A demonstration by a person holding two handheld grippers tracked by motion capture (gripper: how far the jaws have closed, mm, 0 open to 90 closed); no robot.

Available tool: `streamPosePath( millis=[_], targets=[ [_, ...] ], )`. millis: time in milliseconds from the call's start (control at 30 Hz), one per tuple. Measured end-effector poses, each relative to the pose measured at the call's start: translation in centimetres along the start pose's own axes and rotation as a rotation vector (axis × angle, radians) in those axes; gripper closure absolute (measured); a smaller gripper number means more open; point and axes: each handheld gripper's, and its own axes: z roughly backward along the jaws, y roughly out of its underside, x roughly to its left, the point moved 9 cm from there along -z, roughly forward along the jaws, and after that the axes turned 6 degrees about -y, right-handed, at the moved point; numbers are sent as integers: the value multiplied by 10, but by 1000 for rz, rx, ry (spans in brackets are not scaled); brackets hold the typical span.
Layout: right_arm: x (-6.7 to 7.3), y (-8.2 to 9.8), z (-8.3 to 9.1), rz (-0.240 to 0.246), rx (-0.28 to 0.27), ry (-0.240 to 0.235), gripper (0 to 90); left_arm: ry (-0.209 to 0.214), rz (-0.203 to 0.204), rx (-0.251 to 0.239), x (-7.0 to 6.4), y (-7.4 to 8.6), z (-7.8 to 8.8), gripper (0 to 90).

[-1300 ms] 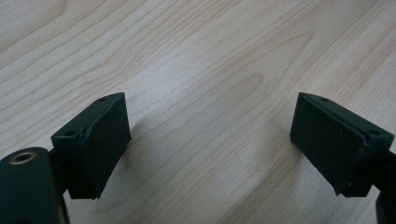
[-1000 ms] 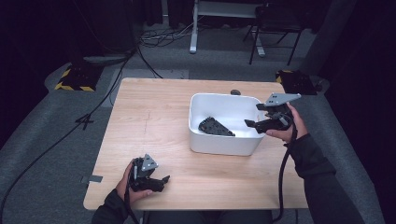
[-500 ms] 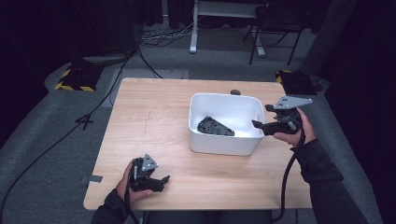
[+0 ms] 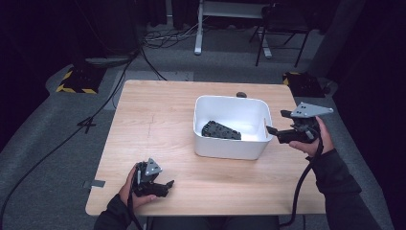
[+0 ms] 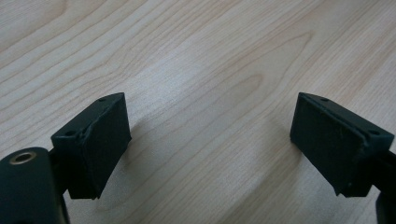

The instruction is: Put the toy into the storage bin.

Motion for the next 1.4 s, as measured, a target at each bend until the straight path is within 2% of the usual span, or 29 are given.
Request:
streamPosePath(
  millis=[167,500,767,967,1400],
  targets=[
    [1,6,5,-8,-4,7,195,0,0,0,0,0,0,124],
    [6,21,13,7,-4,13,195,0,1,-1,0,0,0,124],
    [13,38,18,-3,-6,2,195,0,0,0,0,0,0,124],
    [15,52,19,-2,13,5,195,0,0,0,0,0,0,124],
    [23,84,12,-41,53,-7,199,0,1,-1,0,0,0,124]
  ],
)
